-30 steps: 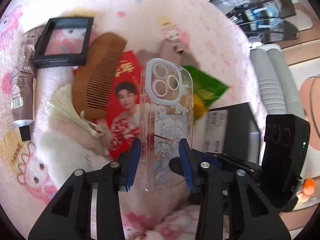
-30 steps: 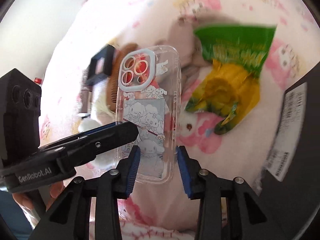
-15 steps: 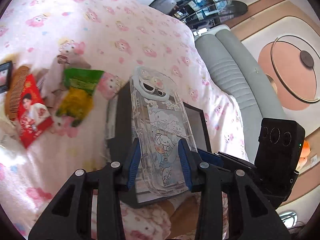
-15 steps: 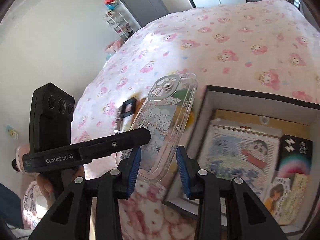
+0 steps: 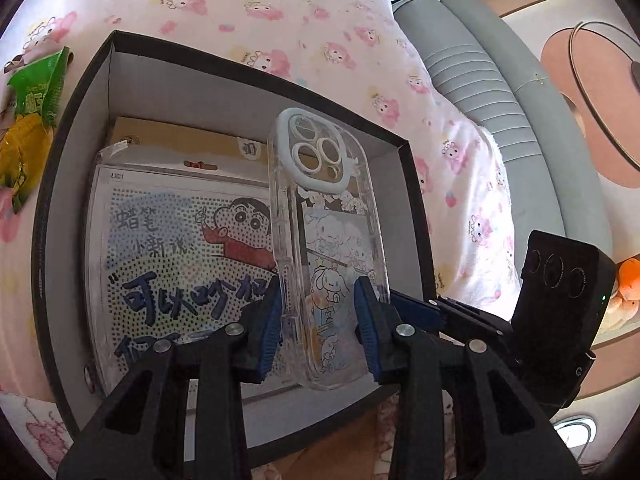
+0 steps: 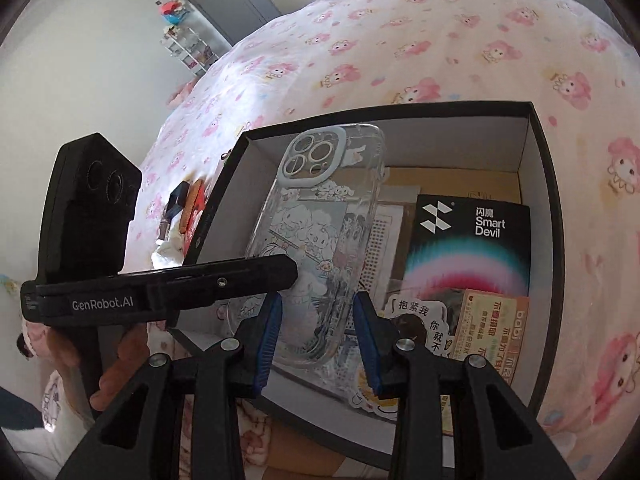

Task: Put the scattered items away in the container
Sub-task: 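Lift the clear phone case and carry it over the open box, then lower the phone case into the box in front of the Smart Devil box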

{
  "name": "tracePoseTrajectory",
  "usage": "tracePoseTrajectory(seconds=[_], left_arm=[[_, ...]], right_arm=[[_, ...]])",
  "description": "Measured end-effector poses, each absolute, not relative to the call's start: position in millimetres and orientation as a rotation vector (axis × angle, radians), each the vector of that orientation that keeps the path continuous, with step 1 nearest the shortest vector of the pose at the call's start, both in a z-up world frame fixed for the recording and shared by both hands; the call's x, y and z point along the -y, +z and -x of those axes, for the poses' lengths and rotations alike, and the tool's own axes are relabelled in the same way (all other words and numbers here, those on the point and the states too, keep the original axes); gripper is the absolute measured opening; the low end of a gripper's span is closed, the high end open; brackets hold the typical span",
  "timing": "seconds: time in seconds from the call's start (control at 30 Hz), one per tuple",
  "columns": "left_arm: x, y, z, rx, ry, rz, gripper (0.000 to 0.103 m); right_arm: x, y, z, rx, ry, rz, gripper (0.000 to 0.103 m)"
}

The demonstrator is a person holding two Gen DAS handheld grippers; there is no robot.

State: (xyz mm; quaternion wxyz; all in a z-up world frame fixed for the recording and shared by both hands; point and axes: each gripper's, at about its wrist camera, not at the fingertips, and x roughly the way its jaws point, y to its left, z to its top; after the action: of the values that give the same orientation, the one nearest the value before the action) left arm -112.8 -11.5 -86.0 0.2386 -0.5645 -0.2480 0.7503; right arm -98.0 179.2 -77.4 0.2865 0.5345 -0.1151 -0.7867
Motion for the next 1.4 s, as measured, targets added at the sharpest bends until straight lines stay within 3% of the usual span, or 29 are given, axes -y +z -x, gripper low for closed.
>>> tracePoseTrajectory(seconds=[0.13,0.7,0.93,1.4], left_arm=[[4.3,-90.7,115.4,0.666,2.067,1.586,0.034],[-10.2,-99.6,117.3,0.701,2.062,1.61,0.034],[-0.7,-106.8,106.1,0.797,2.01,1.596,0.034],[-6.1,-103.0,88.5,0.663,2.065,1.664,0.034]], right_arm=[[-184.5,-87.8,103.1,0.37,-2.09,-1.473,0.034],[-201.5,-96.9,113.0,0.31,-2.301,-1.537,0.033],[-210.4,-94.9,112.2,0.373,-2.306,-1.51,0.033],[-229.2,-78.9,104.2,0.353,-2.395,-1.448,0.033]])
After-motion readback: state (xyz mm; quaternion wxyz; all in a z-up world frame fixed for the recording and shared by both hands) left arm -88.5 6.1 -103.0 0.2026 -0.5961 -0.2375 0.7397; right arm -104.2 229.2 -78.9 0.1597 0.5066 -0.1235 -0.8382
